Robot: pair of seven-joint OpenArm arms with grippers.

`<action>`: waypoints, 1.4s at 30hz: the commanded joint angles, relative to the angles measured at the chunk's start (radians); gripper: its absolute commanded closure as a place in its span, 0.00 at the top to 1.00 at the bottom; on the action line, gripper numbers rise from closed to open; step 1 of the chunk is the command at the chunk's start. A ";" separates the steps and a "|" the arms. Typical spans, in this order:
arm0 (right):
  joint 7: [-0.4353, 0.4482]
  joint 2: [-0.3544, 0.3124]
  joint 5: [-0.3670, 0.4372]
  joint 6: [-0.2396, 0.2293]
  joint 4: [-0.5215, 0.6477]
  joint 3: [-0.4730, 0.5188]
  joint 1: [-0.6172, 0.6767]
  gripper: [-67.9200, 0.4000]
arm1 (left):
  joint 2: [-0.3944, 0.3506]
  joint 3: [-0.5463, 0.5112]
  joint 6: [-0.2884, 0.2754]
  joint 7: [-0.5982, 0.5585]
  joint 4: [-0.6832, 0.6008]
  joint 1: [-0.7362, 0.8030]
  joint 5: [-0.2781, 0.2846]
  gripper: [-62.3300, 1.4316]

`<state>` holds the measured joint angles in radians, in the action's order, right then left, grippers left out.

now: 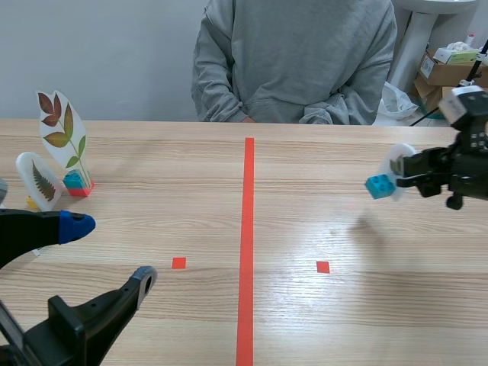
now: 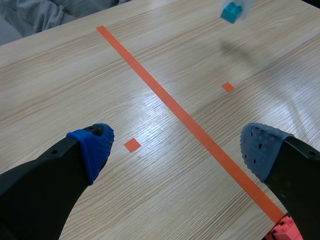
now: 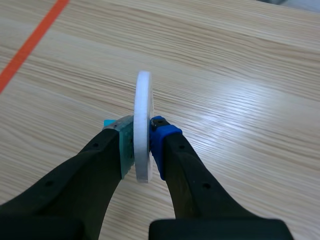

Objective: Do the leaf sorting experiment

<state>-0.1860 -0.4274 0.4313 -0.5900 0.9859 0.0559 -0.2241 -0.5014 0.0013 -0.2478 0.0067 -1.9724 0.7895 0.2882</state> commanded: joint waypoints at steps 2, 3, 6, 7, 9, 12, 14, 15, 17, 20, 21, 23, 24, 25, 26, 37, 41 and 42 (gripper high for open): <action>0.003 -0.043 0.030 0.000 0.025 0.051 0.024 0.02 | 0.002 -0.002 -0.003 -0.016 -0.016 0.010 0.006 0.87; 0.000 -0.050 0.034 0.001 0.025 0.073 0.038 0.02 | 0.002 -0.002 -0.003 -0.016 -0.016 0.010 0.006 0.87; -0.005 -0.065 0.046 0.014 0.025 0.133 0.082 0.02 | 0.002 -0.002 -0.003 -0.016 -0.016 0.010 0.006 0.87; -0.007 -0.067 0.048 0.023 0.025 0.151 0.097 0.02 | 0.002 -0.002 -0.003 -0.016 -0.016 0.010 0.006 0.87; -0.010 -0.068 0.048 0.026 0.025 0.187 0.122 0.02 | 0.002 -0.002 -0.003 -0.016 -0.016 0.010 0.006 0.87; -0.012 -0.068 0.048 0.035 0.025 0.226 0.161 0.02 | 0.002 -0.002 -0.003 -0.016 -0.016 0.010 0.006 0.87; -0.011 -0.068 0.048 0.053 0.025 0.240 0.185 0.02 | 0.002 -0.002 -0.003 -0.016 -0.016 0.010 0.006 0.87; -0.011 -0.068 0.048 0.067 0.025 0.245 0.197 0.02 | 0.002 -0.002 -0.003 -0.016 -0.016 0.010 0.006 0.87; -0.011 -0.068 0.047 0.082 0.025 0.254 0.217 0.02 | 0.002 -0.002 -0.003 -0.016 -0.016 0.010 0.006 0.87; -0.011 -0.066 0.044 0.106 0.025 0.260 0.244 0.02 | 0.002 -0.002 -0.003 -0.016 -0.016 0.010 0.006 0.87; -0.012 -0.064 0.043 0.114 0.025 0.260 0.248 0.02 | 0.002 -0.002 -0.003 -0.016 -0.016 0.010 0.006 0.87; -0.011 -0.062 0.040 0.130 0.025 0.260 0.260 0.02 | 0.002 -0.002 -0.003 -0.016 -0.016 0.010 0.006 0.87; -0.011 -0.060 0.037 0.131 0.025 0.260 0.264 0.02 | 0.002 -0.002 -0.003 -0.016 -0.016 0.010 0.006 0.87; -0.011 -0.060 0.026 0.131 0.025 0.260 0.266 0.02 | 0.002 -0.002 -0.003 -0.016 -0.016 0.010 0.006 0.87; -0.010 -0.060 0.018 0.131 0.025 0.260 0.270 0.02 | 0.002 -0.002 -0.003 -0.016 -0.016 0.010 0.006 0.87; -0.002 -0.060 0.018 0.161 0.025 0.260 0.280 0.22 | 0.002 -0.002 -0.003 -0.016 -0.016 0.010 0.007 0.87; -0.002 -0.060 0.018 0.161 0.025 0.260 0.280 0.31 | 0.002 -0.002 -0.003 -0.016 -0.016 0.010 0.007 0.87; -0.002 -0.060 0.018 0.161 0.025 0.260 0.280 0.34 | 0.002 -0.002 -0.003 -0.016 -0.016 0.010 0.007 0.87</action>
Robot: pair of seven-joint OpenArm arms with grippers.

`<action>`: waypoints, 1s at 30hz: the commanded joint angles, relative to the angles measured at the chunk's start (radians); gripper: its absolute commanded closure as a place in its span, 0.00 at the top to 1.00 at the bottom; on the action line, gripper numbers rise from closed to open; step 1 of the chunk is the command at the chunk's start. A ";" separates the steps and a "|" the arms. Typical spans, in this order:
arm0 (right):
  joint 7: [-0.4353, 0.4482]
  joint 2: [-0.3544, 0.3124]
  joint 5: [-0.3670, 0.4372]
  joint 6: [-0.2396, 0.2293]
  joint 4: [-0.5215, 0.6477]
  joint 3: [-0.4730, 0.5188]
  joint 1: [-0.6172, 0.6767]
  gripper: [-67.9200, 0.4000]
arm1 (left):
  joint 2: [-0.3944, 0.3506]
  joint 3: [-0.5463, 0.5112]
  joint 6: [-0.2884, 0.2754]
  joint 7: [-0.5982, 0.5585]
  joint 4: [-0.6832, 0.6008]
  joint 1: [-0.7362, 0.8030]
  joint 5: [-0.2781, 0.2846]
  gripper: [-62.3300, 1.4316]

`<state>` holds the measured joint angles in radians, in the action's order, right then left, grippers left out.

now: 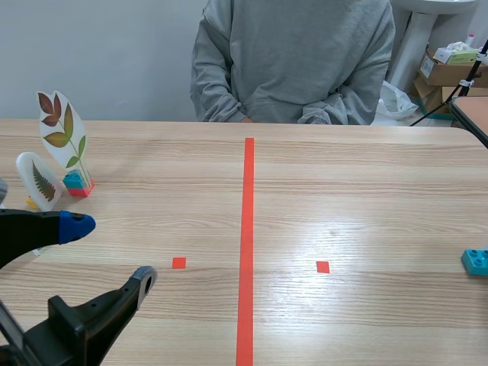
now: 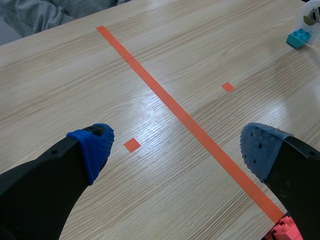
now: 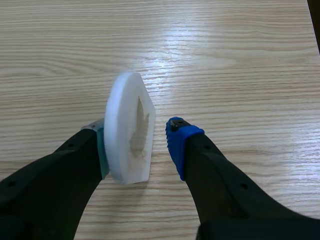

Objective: Do the leaf sorting experiment

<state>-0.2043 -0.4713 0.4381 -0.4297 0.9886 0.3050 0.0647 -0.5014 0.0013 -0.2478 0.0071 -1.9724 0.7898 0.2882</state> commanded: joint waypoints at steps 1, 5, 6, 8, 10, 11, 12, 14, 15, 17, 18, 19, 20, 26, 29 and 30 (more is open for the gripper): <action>0.016 -0.016 0.011 0.001 0.022 0.011 -0.009 0.37 | 0.002 -0.002 -0.003 -0.016 -0.016 0.010 0.007 0.87; 0.020 -0.016 0.012 0.001 0.022 0.011 -0.009 0.54 | 0.002 -0.002 -0.003 -0.016 -0.016 0.010 0.007 0.87; 0.021 -0.016 0.012 0.000 0.023 0.011 -0.009 0.57 | 0.002 -0.002 -0.003 -0.016 -0.016 0.010 0.007 0.87; 0.027 -0.016 0.012 0.000 0.023 0.011 -0.009 0.62 | 0.002 -0.002 -0.003 -0.016 -0.016 0.010 0.007 0.87; 0.027 -0.016 0.012 0.000 0.023 0.011 -0.009 0.66 | 0.002 -0.002 -0.003 -0.016 -0.016 0.010 0.007 0.87; 0.026 -0.016 0.012 0.000 0.023 0.011 -0.009 0.68 | 0.002 -0.002 -0.003 -0.016 -0.016 0.010 0.007 0.87; 0.020 -0.016 0.012 0.000 0.023 0.011 -0.009 0.70 | 0.002 -0.002 -0.003 -0.016 -0.016 0.010 0.007 0.87; 0.002 -0.017 0.015 0.000 0.027 0.011 -0.009 0.73 | 0.002 -0.002 -0.003 -0.016 -0.016 0.010 0.007 0.87; -0.007 -0.018 0.021 0.000 0.027 0.011 -0.009 0.74 | 0.002 -0.002 -0.003 -0.016 -0.016 0.010 0.007 0.87; -0.021 -0.019 0.047 -0.010 0.030 0.014 -0.009 0.74 | 0.002 -0.002 -0.003 -0.016 -0.016 0.010 0.007 0.87; -0.031 -0.019 0.058 -0.018 0.037 0.023 -0.006 0.74 | 0.002 -0.002 -0.003 -0.016 -0.016 0.010 0.007 0.87; -0.034 -0.019 0.070 -0.028 0.047 0.033 0.000 0.74 | 0.002 -0.002 -0.003 -0.016 -0.016 0.010 0.007 0.87; -0.034 -0.019 0.081 -0.041 0.065 0.047 0.009 0.74 | 0.002 -0.002 -0.003 -0.016 -0.016 0.010 0.007 0.87; -0.038 -0.037 0.148 -0.153 0.230 0.116 0.117 0.74 | 0.002 -0.002 -0.003 -0.016 -0.016 0.010 0.006 0.87; -0.038 -0.058 0.177 -0.246 0.325 0.121 0.178 0.74 | 0.002 -0.002 -0.003 -0.016 -0.016 0.010 0.006 0.87; -0.038 -0.066 0.184 -0.297 0.366 0.121 0.204 0.74 | 0.002 -0.002 -0.003 -0.016 -0.016 0.010 0.006 0.87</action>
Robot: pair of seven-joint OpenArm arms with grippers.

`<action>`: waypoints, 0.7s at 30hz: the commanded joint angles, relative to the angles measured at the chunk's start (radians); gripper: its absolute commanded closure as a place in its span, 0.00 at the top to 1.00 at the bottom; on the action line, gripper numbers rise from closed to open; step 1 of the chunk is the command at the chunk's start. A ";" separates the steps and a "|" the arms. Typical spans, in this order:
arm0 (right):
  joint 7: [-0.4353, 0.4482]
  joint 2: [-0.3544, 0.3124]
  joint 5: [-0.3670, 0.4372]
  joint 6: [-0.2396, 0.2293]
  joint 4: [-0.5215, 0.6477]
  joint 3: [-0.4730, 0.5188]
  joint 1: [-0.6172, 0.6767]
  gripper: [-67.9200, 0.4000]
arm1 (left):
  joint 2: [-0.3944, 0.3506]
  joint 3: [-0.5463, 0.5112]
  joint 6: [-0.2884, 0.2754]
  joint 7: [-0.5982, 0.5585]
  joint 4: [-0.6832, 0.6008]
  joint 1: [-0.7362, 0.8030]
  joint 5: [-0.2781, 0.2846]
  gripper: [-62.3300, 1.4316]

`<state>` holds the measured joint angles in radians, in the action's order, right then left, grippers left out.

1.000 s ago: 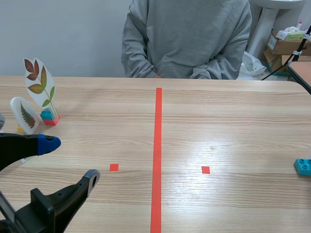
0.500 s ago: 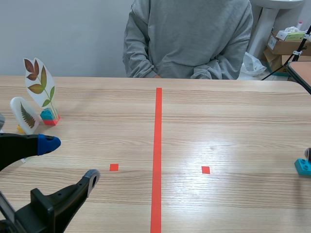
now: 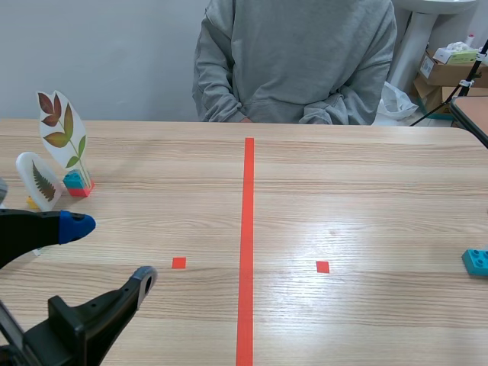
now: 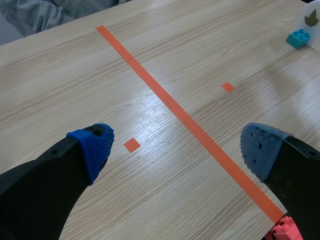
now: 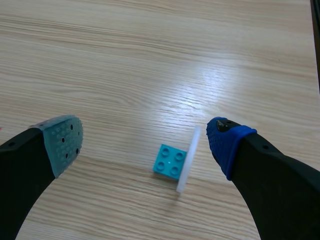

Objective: Do the leaf sorting experiment

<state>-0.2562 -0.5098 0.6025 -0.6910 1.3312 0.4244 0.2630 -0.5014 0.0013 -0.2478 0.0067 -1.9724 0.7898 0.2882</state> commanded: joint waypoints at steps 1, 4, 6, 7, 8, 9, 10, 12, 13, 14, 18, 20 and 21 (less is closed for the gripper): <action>0.014 -0.031 0.020 -0.055 0.045 0.001 0.016 0.74 | 0.002 -0.002 -0.003 -0.016 -0.016 0.010 0.006 0.87; 0.014 -0.042 0.053 -0.055 0.139 0.000 0.060 0.74 | 0.002 -0.002 -0.003 -0.016 -0.016 0.010 0.006 0.87; 0.014 -0.051 0.064 -0.055 0.195 -0.003 0.075 0.74 | 0.002 -0.002 -0.003 -0.016 -0.016 0.010 0.006 0.87; 0.010 -0.055 0.064 -0.055 0.220 -0.006 0.077 0.74 | 0.002 -0.002 -0.003 -0.016 -0.016 0.010 0.006 0.87; 0.007 -0.062 0.064 -0.055 0.245 -0.010 0.079 0.75 | 0.002 -0.002 -0.003 -0.016 -0.016 0.010 0.006 0.87; 0.006 -0.069 0.064 -0.055 0.267 -0.018 0.081 0.76 | 0.002 -0.002 -0.003 -0.016 -0.016 0.010 0.006 0.87; 0.006 -0.077 0.064 -0.055 0.288 -0.028 0.081 0.79 | 0.002 -0.002 -0.003 -0.016 -0.016 0.010 0.006 0.87; 0.005 -0.097 0.072 -0.055 0.324 -0.055 0.085 0.84 | 0.002 -0.002 -0.003 -0.016 -0.016 0.010 0.006 0.87; -0.005 -0.103 0.086 -0.055 0.340 -0.069 0.086 0.84 | 0.002 -0.002 -0.003 -0.016 -0.016 0.010 0.006 0.87; -0.020 -0.110 0.108 -0.055 0.356 -0.085 0.087 0.84 | 0.002 -0.002 -0.003 -0.017 -0.016 0.010 0.006 0.87; -0.068 -0.113 0.189 -0.055 0.407 -0.155 0.087 0.83 | 0.003 -0.002 -0.003 -0.017 -0.016 0.005 0.006 0.87; -0.075 -0.113 0.214 -0.055 0.425 -0.195 0.087 0.83 | 0.003 -0.002 -0.003 -0.017 -0.016 0.005 0.006 0.87; -0.077 -0.113 0.221 -0.055 0.432 -0.212 0.087 0.83 | 0.003 -0.002 -0.003 -0.017 -0.016 0.005 0.006 0.87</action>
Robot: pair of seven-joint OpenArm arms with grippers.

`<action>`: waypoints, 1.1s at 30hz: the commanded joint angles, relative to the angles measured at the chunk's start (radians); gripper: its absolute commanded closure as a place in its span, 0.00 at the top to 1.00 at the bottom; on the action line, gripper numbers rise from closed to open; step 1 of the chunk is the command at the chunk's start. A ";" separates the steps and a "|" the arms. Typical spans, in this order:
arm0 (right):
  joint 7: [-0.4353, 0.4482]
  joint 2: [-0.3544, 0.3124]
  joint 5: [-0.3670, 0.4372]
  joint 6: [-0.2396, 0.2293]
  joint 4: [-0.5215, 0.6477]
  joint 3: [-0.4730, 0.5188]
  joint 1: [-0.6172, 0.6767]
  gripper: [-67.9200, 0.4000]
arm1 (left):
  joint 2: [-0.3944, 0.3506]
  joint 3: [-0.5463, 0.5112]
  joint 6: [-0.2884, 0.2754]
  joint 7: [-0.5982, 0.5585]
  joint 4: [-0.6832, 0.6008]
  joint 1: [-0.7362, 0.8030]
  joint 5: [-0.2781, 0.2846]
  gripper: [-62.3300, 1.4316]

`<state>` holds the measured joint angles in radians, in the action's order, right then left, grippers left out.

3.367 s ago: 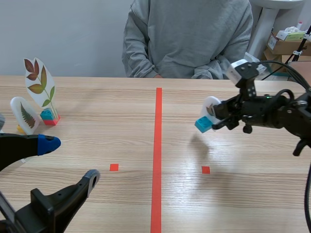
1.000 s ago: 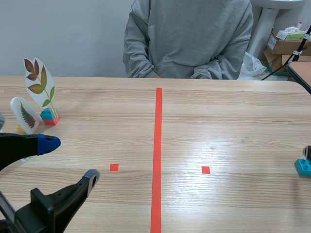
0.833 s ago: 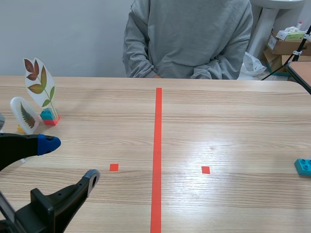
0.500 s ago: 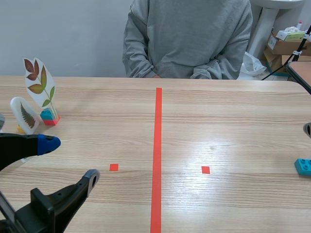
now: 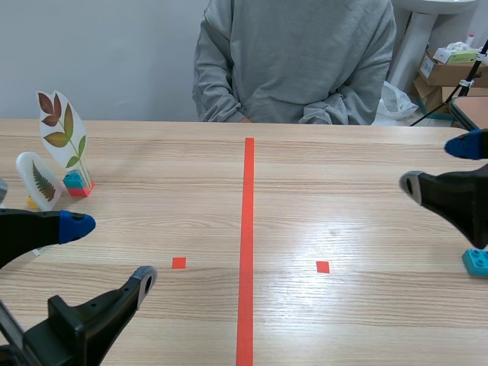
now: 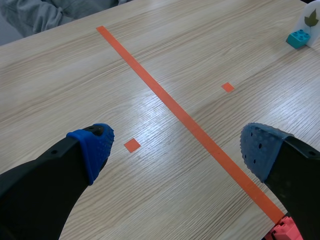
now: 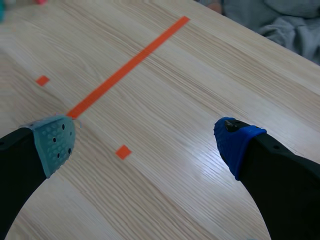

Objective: Do the leaf sorting experiment

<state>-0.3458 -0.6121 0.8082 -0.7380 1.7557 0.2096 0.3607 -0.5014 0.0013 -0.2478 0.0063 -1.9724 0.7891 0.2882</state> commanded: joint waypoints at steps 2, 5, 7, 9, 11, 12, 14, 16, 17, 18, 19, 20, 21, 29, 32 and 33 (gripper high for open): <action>0.010 -0.011 0.020 -0.008 0.020 -0.033 -0.011 0.83 | 0.003 -0.002 -0.003 -0.016 -0.016 0.005 0.006 0.87; -0.009 -0.011 0.049 -0.008 0.036 -0.080 -0.011 0.83 | 0.003 -0.002 -0.003 -0.016 -0.016 0.006 0.006 0.87; -0.023 -0.011 0.064 -0.008 0.046 -0.108 -0.011 0.83 | 0.002 -0.002 -0.003 -0.016 -0.016 0.006 0.006 0.87; -0.033 -0.011 0.077 -0.008 0.051 -0.133 -0.011 0.83 | 0.002 -0.002 -0.003 -0.016 -0.016 0.006 0.006 0.87; -0.034 -0.011 0.087 -0.008 0.052 -0.157 -0.011 0.83 | 0.002 -0.002 -0.003 -0.016 -0.016 0.006 0.006 0.87; -0.034 -0.011 0.087 -0.008 0.052 -0.167 -0.011 0.83 | 0.002 -0.002 -0.003 -0.016 -0.016 0.006 0.006 0.87; -0.043 -0.011 0.087 -0.008 0.052 -0.183 -0.011 0.83 | 0.002 -0.002 -0.003 -0.016 -0.016 0.006 0.006 0.87; -0.063 -0.011 0.086 -0.008 0.052 -0.193 -0.011 0.83 | 0.002 -0.002 -0.003 -0.016 -0.016 0.006 0.006 0.87; -0.068 -0.011 0.087 -0.008 0.052 -0.194 -0.008 0.83 | 0.002 -0.002 -0.003 -0.016 -0.016 0.006 0.006 0.87; -0.068 -0.011 0.087 -0.008 0.052 -0.194 -0.008 0.83 | 0.002 -0.002 -0.003 -0.016 -0.016 0.006 0.007 0.87; -0.067 -0.011 0.088 -0.008 0.052 -0.194 -0.008 0.82 | 0.002 -0.002 -0.003 -0.016 -0.016 0.006 0.007 0.87; -0.066 -0.010 0.095 -0.008 0.051 -0.193 -0.008 0.82 | 0.002 -0.002 -0.003 -0.016 -0.016 0.006 0.007 0.87; -0.063 -0.010 0.109 -0.008 0.051 -0.193 -0.008 0.82 | 0.002 -0.002 -0.003 -0.016 -0.016 0.006 0.007 0.87; -0.106 -0.010 0.146 -0.008 0.051 -0.191 -0.006 0.83 | 0.002 -0.002 -0.004 -0.016 -0.016 0.006 0.007 0.87; -0.105 -0.010 0.146 -0.008 0.051 -0.188 0.010 0.83 | 0.002 -0.002 -0.004 -0.016 -0.016 0.006 0.007 0.87; -0.105 -0.008 0.146 -0.008 0.051 -0.187 0.020 0.83 | 0.002 -0.002 -0.004 -0.016 -0.016 0.006 0.007 0.87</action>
<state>-0.4690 -0.6121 0.9363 -0.7376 1.7912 0.0090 0.3676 -0.5014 0.0013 -0.2478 0.0063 -1.9724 0.7895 0.2882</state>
